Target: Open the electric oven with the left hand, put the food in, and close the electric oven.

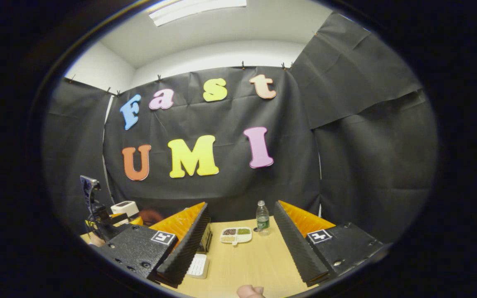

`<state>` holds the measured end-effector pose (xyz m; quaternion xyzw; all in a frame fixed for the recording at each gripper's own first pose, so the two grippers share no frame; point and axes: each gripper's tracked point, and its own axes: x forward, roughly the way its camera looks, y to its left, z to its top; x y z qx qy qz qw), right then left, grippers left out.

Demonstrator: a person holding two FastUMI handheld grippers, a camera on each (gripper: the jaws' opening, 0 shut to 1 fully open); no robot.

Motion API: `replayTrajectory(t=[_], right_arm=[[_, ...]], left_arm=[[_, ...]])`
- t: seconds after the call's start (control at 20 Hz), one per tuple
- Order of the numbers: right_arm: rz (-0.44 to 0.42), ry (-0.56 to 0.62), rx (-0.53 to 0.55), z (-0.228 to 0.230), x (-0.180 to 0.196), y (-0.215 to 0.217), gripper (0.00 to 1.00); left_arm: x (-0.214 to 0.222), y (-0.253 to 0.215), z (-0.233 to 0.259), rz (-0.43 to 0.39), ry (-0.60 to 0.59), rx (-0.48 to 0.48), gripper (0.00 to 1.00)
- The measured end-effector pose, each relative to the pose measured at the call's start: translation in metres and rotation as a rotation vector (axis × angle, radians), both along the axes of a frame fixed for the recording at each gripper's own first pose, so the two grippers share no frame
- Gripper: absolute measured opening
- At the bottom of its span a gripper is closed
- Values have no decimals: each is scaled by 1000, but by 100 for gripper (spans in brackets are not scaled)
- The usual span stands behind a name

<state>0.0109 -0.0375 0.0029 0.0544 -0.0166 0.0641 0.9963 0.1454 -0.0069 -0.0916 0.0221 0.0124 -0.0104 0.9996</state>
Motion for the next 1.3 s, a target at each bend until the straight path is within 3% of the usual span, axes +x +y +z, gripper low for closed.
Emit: replayTrajectory(t=[0.1,0.3,0.6,0.7,1.0,1.05,1.3], right_arm=[[9,-12,-2,4,-11,7,96],[30,-40,-22,4,-34,27,96],[105,-41,-55,-5,-55,66,96],[99,-46,-67,-7,-57,68,100],[105,-31,-79,-18,-60,73,96],[102,-33,-78,-17,-60,71,100],[94,-42,-80,-16,-62,67,96]], left_arm=[[-36,-5,15,-18,-2,-35,93],[-108,-1,37,31,48,-82,93],[-171,-7,63,46,21,-69,94],[-185,-12,68,37,6,-64,94],[-199,-32,61,-18,20,-67,94],[-198,-31,61,-14,21,-69,94],[-195,-26,61,4,14,-64,94]])
